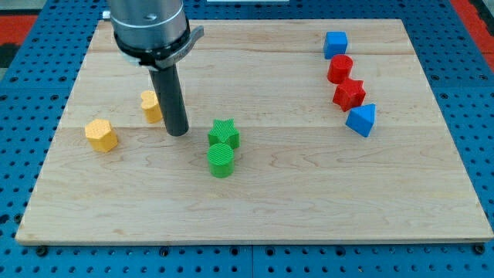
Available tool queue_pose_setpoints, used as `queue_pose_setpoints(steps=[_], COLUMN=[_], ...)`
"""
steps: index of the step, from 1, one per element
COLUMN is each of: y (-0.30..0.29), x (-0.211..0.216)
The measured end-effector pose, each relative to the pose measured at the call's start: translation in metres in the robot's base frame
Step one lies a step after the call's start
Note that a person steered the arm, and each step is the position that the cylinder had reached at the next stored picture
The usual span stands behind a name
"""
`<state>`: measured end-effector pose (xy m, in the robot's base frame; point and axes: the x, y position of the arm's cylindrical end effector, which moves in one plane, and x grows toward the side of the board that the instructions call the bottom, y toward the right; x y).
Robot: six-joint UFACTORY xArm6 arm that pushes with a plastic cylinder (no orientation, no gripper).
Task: Move the yellow heart to the top side of the green star
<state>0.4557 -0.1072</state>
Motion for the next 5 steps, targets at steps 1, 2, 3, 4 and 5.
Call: queue_pose_setpoints(steps=[1, 2, 3, 4, 5], y=[-0.044, -0.096, -0.111, -0.041, 0.007], x=[-0.007, -0.013, -0.034, -0.041, -0.037])
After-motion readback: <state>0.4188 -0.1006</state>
